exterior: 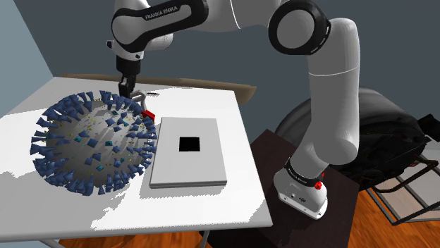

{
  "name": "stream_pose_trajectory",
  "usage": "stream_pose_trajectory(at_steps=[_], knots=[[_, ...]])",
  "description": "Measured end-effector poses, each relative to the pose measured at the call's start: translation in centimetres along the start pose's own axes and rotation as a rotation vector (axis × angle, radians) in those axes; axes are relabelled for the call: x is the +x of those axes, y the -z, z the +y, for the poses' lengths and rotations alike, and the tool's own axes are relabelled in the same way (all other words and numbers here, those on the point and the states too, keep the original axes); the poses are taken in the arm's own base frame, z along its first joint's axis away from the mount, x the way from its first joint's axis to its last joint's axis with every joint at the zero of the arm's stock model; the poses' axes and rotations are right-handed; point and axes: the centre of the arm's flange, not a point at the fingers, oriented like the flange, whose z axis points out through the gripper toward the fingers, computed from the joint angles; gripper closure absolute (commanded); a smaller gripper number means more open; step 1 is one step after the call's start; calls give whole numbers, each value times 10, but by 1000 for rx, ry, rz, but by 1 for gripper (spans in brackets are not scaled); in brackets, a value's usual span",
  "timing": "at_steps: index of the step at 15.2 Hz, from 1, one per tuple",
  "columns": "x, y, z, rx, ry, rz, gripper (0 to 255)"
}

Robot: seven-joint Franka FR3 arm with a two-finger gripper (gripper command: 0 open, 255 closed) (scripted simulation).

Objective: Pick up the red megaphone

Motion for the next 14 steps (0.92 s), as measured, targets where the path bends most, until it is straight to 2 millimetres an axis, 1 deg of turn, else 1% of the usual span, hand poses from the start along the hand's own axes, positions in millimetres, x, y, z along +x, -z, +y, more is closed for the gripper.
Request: stream_pose_trajectory(at_steps=[13,14], knots=[[13,65,-10,0,0,0,255],[13,68,-11,0,0,0,255]])
